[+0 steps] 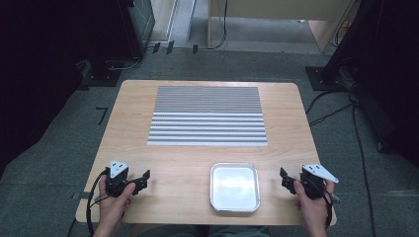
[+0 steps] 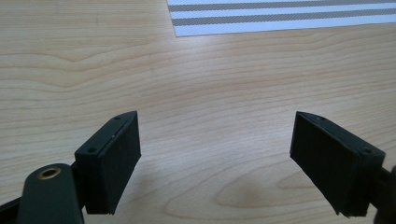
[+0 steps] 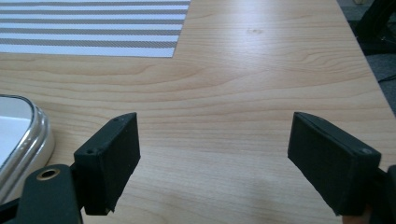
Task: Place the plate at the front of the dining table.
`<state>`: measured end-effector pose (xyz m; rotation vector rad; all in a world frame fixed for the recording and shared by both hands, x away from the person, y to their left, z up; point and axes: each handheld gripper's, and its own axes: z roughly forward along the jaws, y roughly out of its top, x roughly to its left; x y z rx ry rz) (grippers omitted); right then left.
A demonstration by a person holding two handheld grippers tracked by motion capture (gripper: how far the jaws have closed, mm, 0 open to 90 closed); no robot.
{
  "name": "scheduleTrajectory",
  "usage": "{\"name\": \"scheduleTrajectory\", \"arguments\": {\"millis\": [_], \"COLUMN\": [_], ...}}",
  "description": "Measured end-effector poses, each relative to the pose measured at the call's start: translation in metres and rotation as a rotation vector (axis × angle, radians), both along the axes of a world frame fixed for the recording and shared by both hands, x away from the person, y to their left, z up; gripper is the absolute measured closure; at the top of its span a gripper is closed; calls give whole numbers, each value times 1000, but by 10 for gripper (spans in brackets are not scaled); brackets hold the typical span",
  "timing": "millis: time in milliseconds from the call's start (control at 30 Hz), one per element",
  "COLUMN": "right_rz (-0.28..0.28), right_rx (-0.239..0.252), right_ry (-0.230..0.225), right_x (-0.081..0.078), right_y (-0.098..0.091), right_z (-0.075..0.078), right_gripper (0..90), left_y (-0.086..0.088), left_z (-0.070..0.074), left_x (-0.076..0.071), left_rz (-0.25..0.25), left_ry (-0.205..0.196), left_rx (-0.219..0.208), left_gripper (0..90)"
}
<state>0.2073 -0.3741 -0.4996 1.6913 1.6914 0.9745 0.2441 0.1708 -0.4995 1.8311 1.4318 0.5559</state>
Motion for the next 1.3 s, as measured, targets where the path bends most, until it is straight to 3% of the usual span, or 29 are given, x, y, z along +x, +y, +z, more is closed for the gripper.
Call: {"name": "scheduleTrajectory", "arguments": {"millis": [433, 600, 833, 1300], "right_rz": [37, 44, 64, 94], "right_rx": [61, 63, 76, 88], "right_ry": [-2, -7, -9, -5], "right_x": [-4, -5, -7, -8], "right_y": [14, 17, 23, 33], "right_z": [5, 6, 8, 8], "right_gripper": [171, 171, 171, 164], "left_y": [-24, -32, -41, -69], "left_z": [1, 0, 1, -1], "left_x": [-4, -5, -5, -9], "left_rz": [-51, -69, -82, -135], "left_ry": [-5, -2, 1, -1], "left_rx": [-28, -33, -76, -85], "left_gripper": [163, 163, 163, 163]}}
